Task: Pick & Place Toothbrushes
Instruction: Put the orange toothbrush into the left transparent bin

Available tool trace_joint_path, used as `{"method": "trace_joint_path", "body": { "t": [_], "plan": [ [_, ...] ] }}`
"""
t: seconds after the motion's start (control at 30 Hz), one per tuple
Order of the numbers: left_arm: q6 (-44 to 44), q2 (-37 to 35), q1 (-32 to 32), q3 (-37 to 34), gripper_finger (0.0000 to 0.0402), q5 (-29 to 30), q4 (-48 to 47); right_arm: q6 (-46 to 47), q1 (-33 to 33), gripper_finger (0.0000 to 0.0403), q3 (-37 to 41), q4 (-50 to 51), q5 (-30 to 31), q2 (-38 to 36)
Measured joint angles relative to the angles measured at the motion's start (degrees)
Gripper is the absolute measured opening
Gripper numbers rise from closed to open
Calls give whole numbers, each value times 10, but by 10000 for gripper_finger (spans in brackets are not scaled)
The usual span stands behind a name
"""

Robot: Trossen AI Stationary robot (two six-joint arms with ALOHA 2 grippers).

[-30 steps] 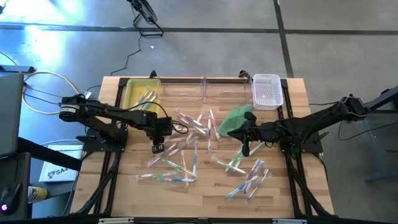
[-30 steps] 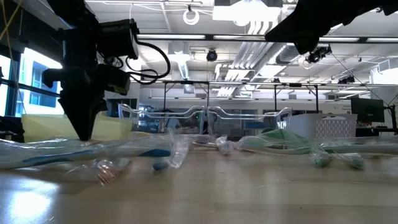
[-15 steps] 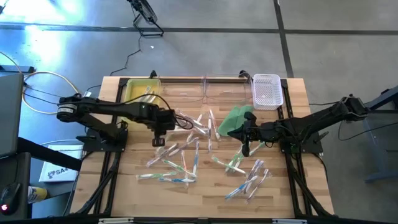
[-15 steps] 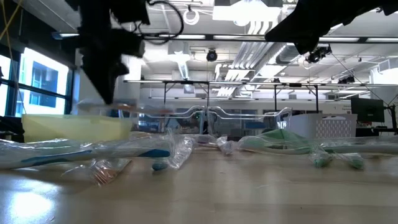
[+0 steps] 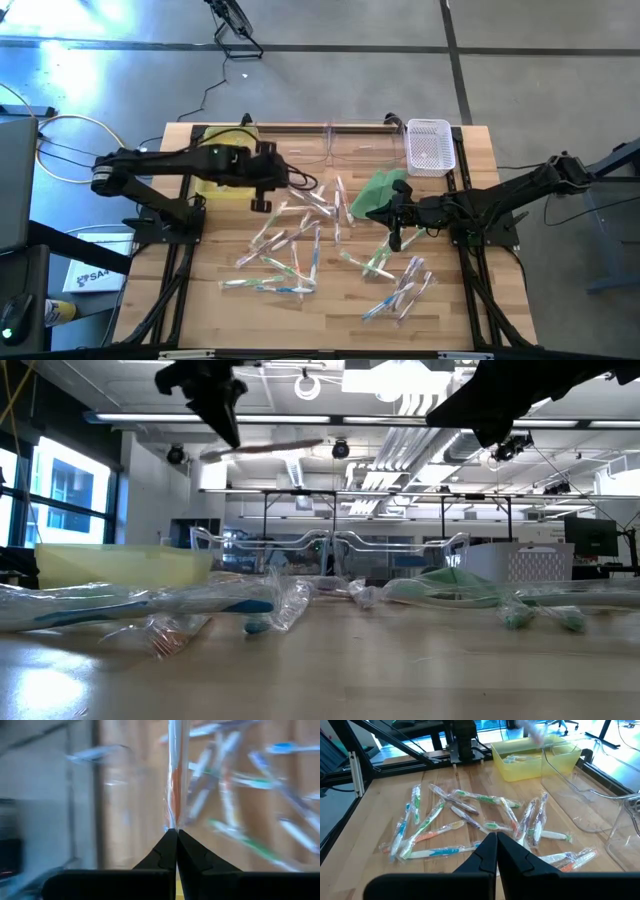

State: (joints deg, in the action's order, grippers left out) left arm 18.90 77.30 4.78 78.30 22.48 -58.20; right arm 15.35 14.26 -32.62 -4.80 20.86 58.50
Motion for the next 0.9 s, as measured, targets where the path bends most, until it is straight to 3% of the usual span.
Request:
{"method": "trace_joint_path", "body": {
  "t": [0.23,0.57,0.73,0.9],
  "plan": [
    [69,0,92,27,0,-18,20,0,0,3,0,0,0,0],
    [138,44,266,27,0,-150,47,0,0,3,0,0,0,0],
    [131,88,318,27,0,-224,110,0,0,3,0,0,2,0],
    [98,140,344,27,0,-232,126,0,0,3,0,1,2,0]
  ]
}}
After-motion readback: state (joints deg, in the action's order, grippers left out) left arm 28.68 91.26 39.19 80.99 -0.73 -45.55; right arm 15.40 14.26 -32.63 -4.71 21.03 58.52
